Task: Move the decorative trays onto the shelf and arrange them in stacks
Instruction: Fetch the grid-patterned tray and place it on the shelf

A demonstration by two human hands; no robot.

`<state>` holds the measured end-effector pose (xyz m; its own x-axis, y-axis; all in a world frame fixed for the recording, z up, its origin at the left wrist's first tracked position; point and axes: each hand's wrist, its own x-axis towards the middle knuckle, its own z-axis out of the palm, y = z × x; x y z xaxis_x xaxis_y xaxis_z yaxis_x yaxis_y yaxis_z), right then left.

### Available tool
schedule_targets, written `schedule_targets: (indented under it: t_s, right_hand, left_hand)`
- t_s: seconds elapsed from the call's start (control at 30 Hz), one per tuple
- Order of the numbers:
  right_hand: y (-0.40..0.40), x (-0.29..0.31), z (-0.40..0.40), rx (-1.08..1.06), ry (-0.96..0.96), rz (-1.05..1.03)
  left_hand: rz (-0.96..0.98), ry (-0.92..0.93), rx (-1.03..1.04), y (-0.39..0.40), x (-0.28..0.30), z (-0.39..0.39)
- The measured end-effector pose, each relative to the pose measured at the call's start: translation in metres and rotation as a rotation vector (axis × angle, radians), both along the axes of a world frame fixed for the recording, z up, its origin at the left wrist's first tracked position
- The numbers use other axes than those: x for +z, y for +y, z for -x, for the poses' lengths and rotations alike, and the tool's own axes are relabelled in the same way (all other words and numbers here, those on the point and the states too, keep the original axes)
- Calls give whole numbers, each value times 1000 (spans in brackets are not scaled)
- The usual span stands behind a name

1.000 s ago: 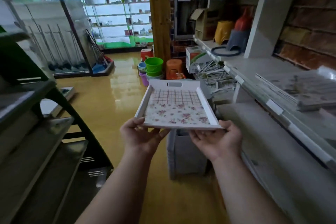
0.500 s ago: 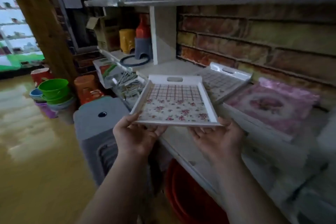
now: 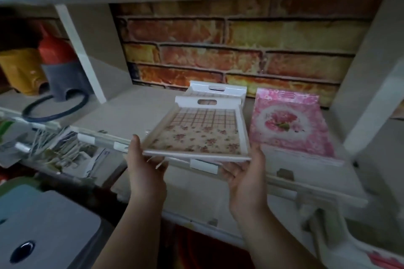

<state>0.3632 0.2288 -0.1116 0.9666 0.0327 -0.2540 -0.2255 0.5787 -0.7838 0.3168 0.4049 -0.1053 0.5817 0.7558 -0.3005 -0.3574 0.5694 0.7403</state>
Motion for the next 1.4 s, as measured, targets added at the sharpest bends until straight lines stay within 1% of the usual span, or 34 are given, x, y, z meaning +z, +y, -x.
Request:
schedule_targets:
  t_s: [0.1,0.17,0.27,0.4,0.5,0.57,0.63,0.73,0.83,0.97,1.1,1.23,1.4]
  right_hand:
    - [24,-23,-5,-165,-66,260]
    - [34,-33,-9,-270,-134,395]
    - [44,-38,-16,-451,-160,542]
    - [54,-30,-30,-596,-190,635]
    - [54,-32,-43,-613,-106,737]
    - [49,-35,-51,-623,-81,858]
    - [44,-34,-55,-619,-59,905]
    - [35,-40,-61,-626,-41,897]
    - [29,-42,-61,-626,-60,864]
    - [5,-40,-51,-618,-80,818]
    - [-54,-34,-28,-611,-96,810]
    - [-137,-30,5,-694,-128,815]
    - [-262,-25,66,-877,-111,845]
  left_hand:
    - [-170,160,35,28,-21,-10]
    - [-297,202,25,39,-29,-14]
    - [-406,203,29,58,-33,-27]
    - [-464,278,-17,80,-37,-48]
    - [-562,371,-19,91,-41,-61]
    - [-643,454,-37,95,-46,-68]
    - [-685,500,-33,99,-54,-71]
    - [-769,496,-4,99,-66,-68]
    - [-961,431,96,86,-62,-64]
    - [-1148,372,107,42,-44,-67]
    - [-1311,262,51,-35,-34,-68]
    - [-1487,190,-124,-135,-25,-62]
    - [-1568,72,-468,-273,-20,-36]
